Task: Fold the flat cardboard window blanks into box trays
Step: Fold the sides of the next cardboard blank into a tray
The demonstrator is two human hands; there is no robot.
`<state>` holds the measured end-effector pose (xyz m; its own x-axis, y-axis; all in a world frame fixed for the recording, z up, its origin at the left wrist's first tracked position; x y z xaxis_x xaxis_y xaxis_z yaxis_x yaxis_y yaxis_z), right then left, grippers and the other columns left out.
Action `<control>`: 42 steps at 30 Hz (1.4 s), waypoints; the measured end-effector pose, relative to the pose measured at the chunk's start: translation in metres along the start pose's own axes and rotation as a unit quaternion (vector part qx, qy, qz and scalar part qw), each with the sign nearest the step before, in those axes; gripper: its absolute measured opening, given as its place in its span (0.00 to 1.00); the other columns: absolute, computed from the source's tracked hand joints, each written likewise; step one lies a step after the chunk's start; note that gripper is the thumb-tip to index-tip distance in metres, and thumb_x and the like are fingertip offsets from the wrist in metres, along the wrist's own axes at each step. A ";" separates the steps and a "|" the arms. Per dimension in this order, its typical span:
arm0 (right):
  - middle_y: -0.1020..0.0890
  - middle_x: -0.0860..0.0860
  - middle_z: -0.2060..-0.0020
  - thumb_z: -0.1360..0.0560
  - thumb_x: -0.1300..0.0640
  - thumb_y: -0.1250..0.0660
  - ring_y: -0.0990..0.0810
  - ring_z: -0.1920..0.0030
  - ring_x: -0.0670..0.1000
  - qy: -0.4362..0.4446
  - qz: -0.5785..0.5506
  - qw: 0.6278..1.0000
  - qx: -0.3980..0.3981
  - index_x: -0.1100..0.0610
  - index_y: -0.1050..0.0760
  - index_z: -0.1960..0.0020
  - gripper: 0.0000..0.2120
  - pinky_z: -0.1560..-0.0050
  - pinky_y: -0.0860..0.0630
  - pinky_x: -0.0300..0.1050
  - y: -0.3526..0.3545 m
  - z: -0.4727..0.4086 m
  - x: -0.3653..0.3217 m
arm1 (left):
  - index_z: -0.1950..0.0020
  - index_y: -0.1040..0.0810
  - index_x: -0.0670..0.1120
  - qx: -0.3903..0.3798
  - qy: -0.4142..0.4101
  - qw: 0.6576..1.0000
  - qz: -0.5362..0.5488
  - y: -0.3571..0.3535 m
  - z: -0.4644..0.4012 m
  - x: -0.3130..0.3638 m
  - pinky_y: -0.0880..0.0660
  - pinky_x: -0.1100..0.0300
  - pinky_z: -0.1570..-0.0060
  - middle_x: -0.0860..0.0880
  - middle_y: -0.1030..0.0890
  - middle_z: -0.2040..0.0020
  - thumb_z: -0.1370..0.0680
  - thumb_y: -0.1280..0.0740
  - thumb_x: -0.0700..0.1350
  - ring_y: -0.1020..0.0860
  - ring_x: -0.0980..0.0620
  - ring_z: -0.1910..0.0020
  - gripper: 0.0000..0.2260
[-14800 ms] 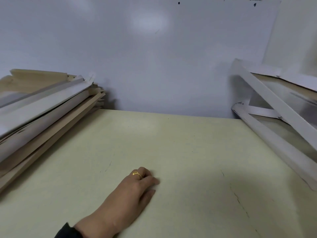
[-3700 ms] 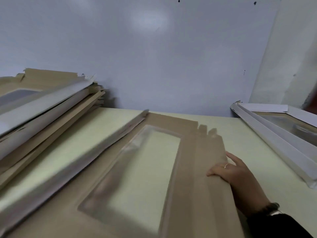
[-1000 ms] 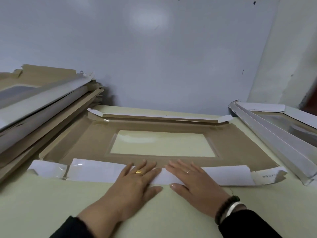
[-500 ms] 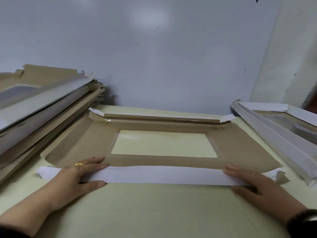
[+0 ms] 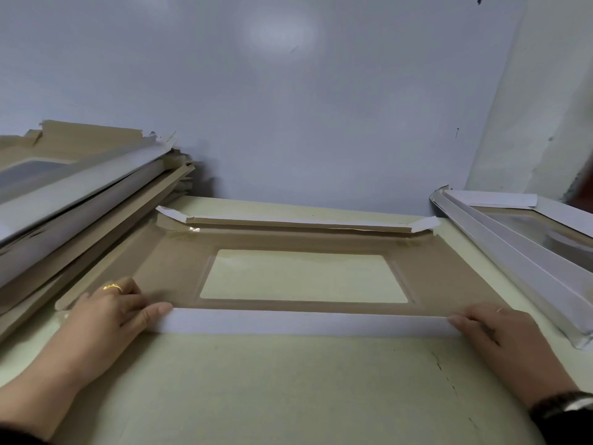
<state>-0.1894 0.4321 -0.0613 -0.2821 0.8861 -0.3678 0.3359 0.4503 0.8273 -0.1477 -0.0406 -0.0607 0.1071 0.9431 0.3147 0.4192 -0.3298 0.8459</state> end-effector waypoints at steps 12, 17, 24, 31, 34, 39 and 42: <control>0.27 0.46 0.71 0.33 0.45 0.28 0.29 0.62 0.53 -0.106 0.139 0.985 0.010 0.50 0.32 0.68 0.15 0.50 0.39 0.48 -0.007 -0.015 0.016 | 0.62 0.27 0.53 -0.023 0.105 0.992 -0.065 -0.011 -0.008 -0.008 0.41 0.58 0.58 0.55 0.24 0.66 0.26 0.33 0.56 0.27 0.53 0.61 0.09; 0.33 0.45 0.32 0.23 0.40 0.47 0.37 0.31 0.47 -0.132 0.225 0.960 -0.098 0.42 0.35 0.34 0.19 0.30 0.55 0.48 -0.030 -0.014 0.025 | 0.42 0.22 0.50 -0.014 0.091 0.993 -0.078 -0.018 -0.006 0.009 0.39 0.54 0.46 0.48 0.22 0.45 0.22 0.38 0.50 0.26 0.44 0.43 0.12; 0.53 0.41 0.25 0.20 0.45 0.59 0.56 0.26 0.44 0.141 0.127 0.967 -0.171 0.43 0.53 0.25 0.23 0.29 0.64 0.46 -0.094 -0.001 -0.121 | 0.26 0.52 0.62 -0.168 -0.053 0.983 -0.047 -0.092 0.002 0.131 0.63 0.59 0.29 0.56 0.54 0.23 0.24 0.59 0.66 0.58 0.57 0.25 0.27; 0.52 0.40 0.25 0.19 0.45 0.56 0.57 0.26 0.41 0.143 0.067 0.961 -0.229 0.45 0.53 0.25 0.24 0.28 0.64 0.45 -0.121 0.000 -0.146 | 0.25 0.54 0.63 -0.214 0.007 0.973 -0.084 -0.101 0.004 0.105 0.63 0.55 0.29 0.59 0.56 0.24 0.22 0.59 0.63 0.60 0.57 0.25 0.25; 0.52 0.38 0.26 0.19 0.44 0.55 0.57 0.26 0.41 0.088 0.100 0.963 -0.233 0.43 0.53 0.25 0.23 0.29 0.63 0.44 -0.109 -0.007 -0.103 | 0.26 0.54 0.64 -0.210 0.083 0.967 -0.116 -0.086 0.002 0.066 0.60 0.52 0.29 0.59 0.55 0.24 0.21 0.58 0.62 0.57 0.56 0.25 0.23; 0.52 0.40 0.26 0.19 0.45 0.56 0.54 0.26 0.41 -0.019 0.123 0.970 -0.208 0.42 0.51 0.26 0.22 0.29 0.60 0.43 -0.083 -0.013 -0.028 | 0.26 0.54 0.64 -0.214 0.169 0.954 -0.127 -0.067 0.004 0.020 0.56 0.49 0.29 0.59 0.56 0.24 0.21 0.58 0.61 0.55 0.54 0.25 0.22; 0.50 0.41 0.25 0.19 0.45 0.57 0.52 0.26 0.43 -0.049 0.146 0.969 -0.195 0.43 0.51 0.26 0.22 0.29 0.58 0.42 -0.069 -0.012 0.002 | 0.26 0.54 0.64 -0.210 0.197 0.950 -0.119 -0.060 0.007 0.004 0.54 0.50 0.29 0.58 0.54 0.23 0.21 0.57 0.62 0.54 0.52 0.25 0.22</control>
<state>-0.2241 0.4014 -0.1141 -0.1324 0.9842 -0.1176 0.0182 0.1210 0.9925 -0.1660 -0.0170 -0.1130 -0.3255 0.9321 0.1591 -0.0159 -0.1736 0.9847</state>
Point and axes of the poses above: each hand's wrist, its own z-axis away from the middle knuckle, its own y-axis out of the back of the hand, x = y × z, the point moved 9 cm from there along -z, towards the middle knuckle
